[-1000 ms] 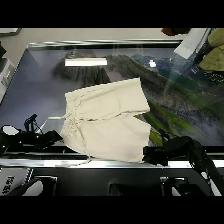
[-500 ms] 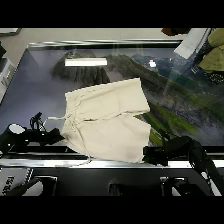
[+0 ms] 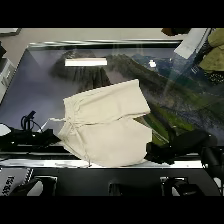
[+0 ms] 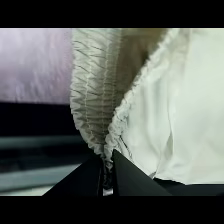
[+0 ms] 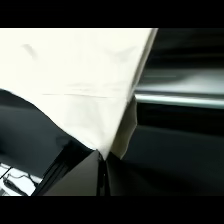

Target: Fold the clothes and pants, and hang the long-sleeved shirts on hangers.

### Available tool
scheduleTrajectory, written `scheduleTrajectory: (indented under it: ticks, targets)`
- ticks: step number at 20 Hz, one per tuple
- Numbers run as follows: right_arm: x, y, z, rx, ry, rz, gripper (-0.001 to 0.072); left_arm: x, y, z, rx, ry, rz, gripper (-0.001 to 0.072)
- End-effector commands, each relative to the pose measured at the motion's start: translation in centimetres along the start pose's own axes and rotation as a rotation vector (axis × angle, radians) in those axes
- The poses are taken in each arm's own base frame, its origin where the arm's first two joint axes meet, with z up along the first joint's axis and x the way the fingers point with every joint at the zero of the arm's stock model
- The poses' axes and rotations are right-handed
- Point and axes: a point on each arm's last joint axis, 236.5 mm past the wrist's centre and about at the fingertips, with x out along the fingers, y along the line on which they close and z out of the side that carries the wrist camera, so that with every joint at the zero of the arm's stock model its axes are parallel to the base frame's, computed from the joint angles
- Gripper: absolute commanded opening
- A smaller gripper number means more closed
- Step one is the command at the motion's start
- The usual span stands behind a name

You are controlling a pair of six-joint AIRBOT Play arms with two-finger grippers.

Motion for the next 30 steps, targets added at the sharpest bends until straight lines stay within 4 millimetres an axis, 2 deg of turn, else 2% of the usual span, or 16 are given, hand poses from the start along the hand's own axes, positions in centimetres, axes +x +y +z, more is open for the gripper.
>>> scheduleTrajectory:
  ticks: [1,3,6,9,13,15,17,20,23,25,27,30]
  targets:
    - [-5.0,2.2,-3.4,-0.03,0.01,-0.012,0.0017,-3.4,-2.7,-3.6,-0.033,-0.039,-0.027,0.0016]
    - [-7.4,3.7,-3.7,-0.062,-0.024,-0.009,0.0016,-5.3,-4.2,-4.9,-0.017,-0.108,-0.042,0.0016]
    - [-9.7,6.5,-0.9,-0.065,-0.147,0.046,0.0016,-7.4,-6.2,-4.7,-0.04,-0.207,-0.085,0.0016]
    - [-10.0,9.7,4.7,-0.028,-0.231,0.14,0.0017,-7.4,-8.6,-3.7,-0.062,-0.181,-0.195,0.0016]
    - [-8.9,15.0,12.0,0.098,-0.244,0.377,0.0018,-5.4,-8.0,-2.5,-0.106,-0.058,-0.209,0.0016]
    - [-9.1,17.2,15.7,0.175,-0.278,0.499,0.0018,-4.5,-7.8,-2.0,-0.123,0.002,-0.224,0.0016]
    - [-9.9,18.8,19.3,0.249,-0.334,0.6,0.0018,-3.8,-8.3,-0.4,-0.154,0.003,-0.275,0.0016]
    - [-11.4,19.7,24.7,0.39,-0.431,0.72,0.0019,-3.4,-10.7,2.6,-0.177,-0.009,-0.434,0.0016]
    - [-13.0,19.3,29.4,0.501,-0.549,0.789,0.0019,-3.2,-11.7,5.9,-0.248,-0.05,-0.546,0.0015]
    - [-14.2,18.9,32.2,0.548,-0.637,0.826,0.0019,-3.6,-11.0,8.3,-0.309,-0.118,-0.578,0.0015]
    - [-14.8,18.4,34.2,0.59,-0.687,0.85,0.0019,-4.3,-9.5,10.3,-0.361,-0.19,-0.574,0.0015]
    - [-14.0,19.3,35.8,0.582,-0.705,0.85,0.0019,-5.4,-7.5,12.4,-0.416,-0.277,-0.569,0.0015]
